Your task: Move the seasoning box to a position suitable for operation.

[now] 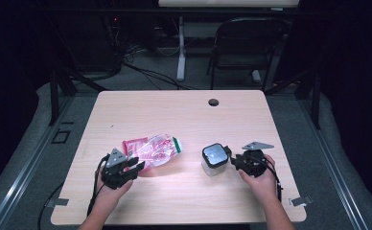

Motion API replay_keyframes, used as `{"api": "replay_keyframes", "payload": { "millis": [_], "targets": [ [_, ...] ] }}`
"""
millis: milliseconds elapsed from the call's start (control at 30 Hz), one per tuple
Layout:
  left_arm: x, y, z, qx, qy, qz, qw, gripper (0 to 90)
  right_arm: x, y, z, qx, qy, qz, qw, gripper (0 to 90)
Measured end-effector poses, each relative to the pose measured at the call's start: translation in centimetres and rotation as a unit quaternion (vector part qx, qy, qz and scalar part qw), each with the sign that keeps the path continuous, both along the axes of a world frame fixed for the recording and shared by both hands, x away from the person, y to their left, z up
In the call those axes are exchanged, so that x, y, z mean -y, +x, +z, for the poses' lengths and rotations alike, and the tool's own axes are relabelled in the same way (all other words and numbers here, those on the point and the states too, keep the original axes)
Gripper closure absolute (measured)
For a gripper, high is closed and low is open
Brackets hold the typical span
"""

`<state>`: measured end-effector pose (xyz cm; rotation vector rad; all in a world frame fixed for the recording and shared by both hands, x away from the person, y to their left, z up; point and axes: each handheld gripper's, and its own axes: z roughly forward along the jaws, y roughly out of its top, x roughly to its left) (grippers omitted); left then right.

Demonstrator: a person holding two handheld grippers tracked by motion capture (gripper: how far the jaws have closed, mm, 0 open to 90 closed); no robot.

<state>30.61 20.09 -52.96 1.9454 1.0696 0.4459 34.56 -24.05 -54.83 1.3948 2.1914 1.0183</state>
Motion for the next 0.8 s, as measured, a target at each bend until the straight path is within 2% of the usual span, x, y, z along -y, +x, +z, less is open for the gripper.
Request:
{"api": "replay_keyframes", "payload": {
  "millis": [100, 167, 267, 300, 400, 433, 533, 700, 800],
  "targets": [
    [-0.5, -0.4, -0.1, -0.003, 0.0, 0.01, 0.9999, 65.9, -0.7, 0.9, -0.2, 0.0, -0.012, 0.004, 0.9999, 68.1],
    [-0.8, -0.7, -0.1, -0.004, -0.001, 0.014, 0.9999, 66.0, -0.8, 1.2, -0.3, 0.002, -0.005, 0.004, 1.0, 68.1],
    [-1.1, -1.1, -0.1, -0.002, -0.001, 0.021, 0.9998, 66.2, -1.2, 1.8, -0.4, 0.003, -0.01, 0.007, 0.9999, 69.2],
    [-1.2, -1.3, -0.1, -0.003, 0.002, 0.022, 0.9998, 66.2, -1.3, 2.0, -0.4, 0.002, -0.016, 0.01, 0.9998, 70.1],
    [-1.3, -1.5, -0.2, -0.004, 0.002, 0.024, 0.9997, 66.2, -1.4, 2.2, -0.5, 0.002, -0.007, 0.012, 0.9999, 72.4],
    [-1.3, -1.6, -0.2, -0.003, 0.006, 0.024, 0.9997, 66.2, -1.5, 2.4, -0.5, 0.001, -0.012, 0.01, 0.9999, 76.3],
    [-1.3, -1.7, -0.2, -0.004, 0.007, 0.024, 0.9997, 66.2, -1.6, 2.6, -0.5, 0.0, -0.017, 0.009, 0.9998, 77.8],
    [-1.0, -1.7, -0.3, -0.001, 0.009, 0.02, 0.9998, 66.2, -2.3, 2.4, -0.3, 0.001, -0.042, 0.0, 0.9991, 81.4],
    [-0.6, -1.7, -0.3, 0.0, 0.017, 0.016, 0.9997, 66.2, -2.3, 2.1, -0.2, -0.005, -0.041, -0.001, 0.9991, 81.4]
  ]
}}
